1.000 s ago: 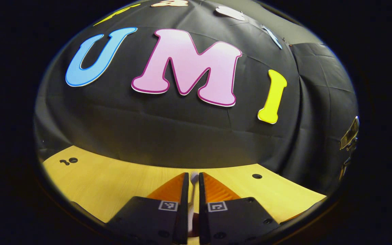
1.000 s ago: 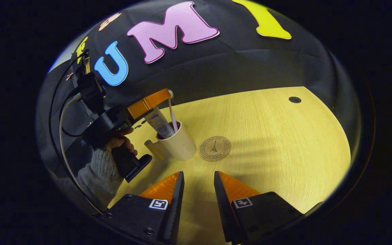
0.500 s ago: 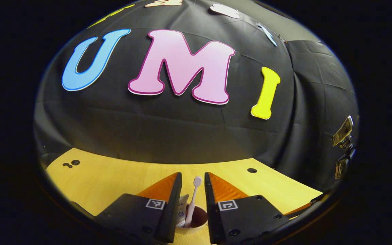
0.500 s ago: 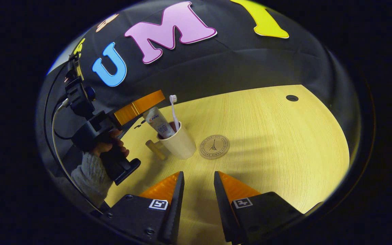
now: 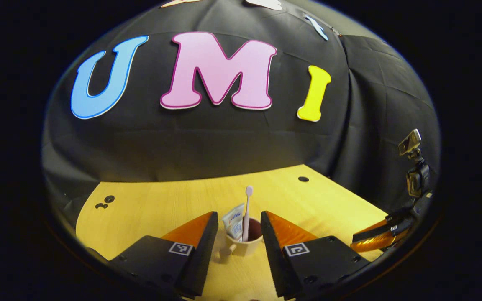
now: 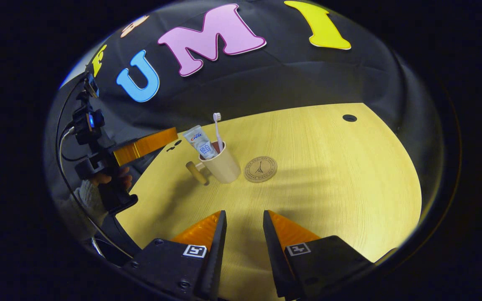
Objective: Put the toothbrush and toothpaste on the desktop into the cup, then pick up the cup and place it on the coaster on the desktop.
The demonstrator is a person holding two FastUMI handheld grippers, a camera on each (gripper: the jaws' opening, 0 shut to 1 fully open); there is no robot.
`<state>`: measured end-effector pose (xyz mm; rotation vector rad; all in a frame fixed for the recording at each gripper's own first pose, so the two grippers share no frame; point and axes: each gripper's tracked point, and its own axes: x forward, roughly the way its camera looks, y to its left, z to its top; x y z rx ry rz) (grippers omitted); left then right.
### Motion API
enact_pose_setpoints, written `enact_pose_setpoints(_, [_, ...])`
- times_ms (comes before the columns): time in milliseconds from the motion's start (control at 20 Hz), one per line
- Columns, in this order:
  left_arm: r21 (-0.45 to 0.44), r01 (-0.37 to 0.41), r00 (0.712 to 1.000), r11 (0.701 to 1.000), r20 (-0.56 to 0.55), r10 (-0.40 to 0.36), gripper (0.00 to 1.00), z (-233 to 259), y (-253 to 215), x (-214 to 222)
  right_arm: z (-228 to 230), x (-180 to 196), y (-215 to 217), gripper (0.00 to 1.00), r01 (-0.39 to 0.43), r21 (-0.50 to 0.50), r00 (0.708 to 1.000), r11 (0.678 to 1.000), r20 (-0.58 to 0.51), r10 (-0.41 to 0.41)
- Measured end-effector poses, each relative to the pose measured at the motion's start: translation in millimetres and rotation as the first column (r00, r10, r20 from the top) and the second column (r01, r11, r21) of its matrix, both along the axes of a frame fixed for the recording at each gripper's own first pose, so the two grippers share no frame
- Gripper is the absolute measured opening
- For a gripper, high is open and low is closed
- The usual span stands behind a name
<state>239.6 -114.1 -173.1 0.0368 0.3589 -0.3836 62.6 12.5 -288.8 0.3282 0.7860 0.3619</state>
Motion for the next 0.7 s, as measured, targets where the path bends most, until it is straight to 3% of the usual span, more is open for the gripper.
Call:
enact_pose_setpoints(300, [0.093,0.073,0.976,0.993,-0.211,-0.052,0.83,-45.3,24.2,-8.1,-1.6,-17.9,-5.3,0.54,0.016,-0.011,1.0,1.0,-0.002,-0.016])
enact_pose_setpoints(500, [0.175,0.176,0.912,0.969,-0.398,-0.094,0.83,-92.3,35.6,-14.3,-4.3,-23.5,-3.8,0.54,0.017,0.008,1.0,1.0,-0.013,-0.017])
enact_pose_setpoints(700, [0.219,0.225,0.865,0.949,-0.493,-0.092,0.83,-123.1,35.3,-5.9,-3.8,-22.5,-11.3,0.54,0.029,0.023,0.999,0.999,-0.014,-0.029])
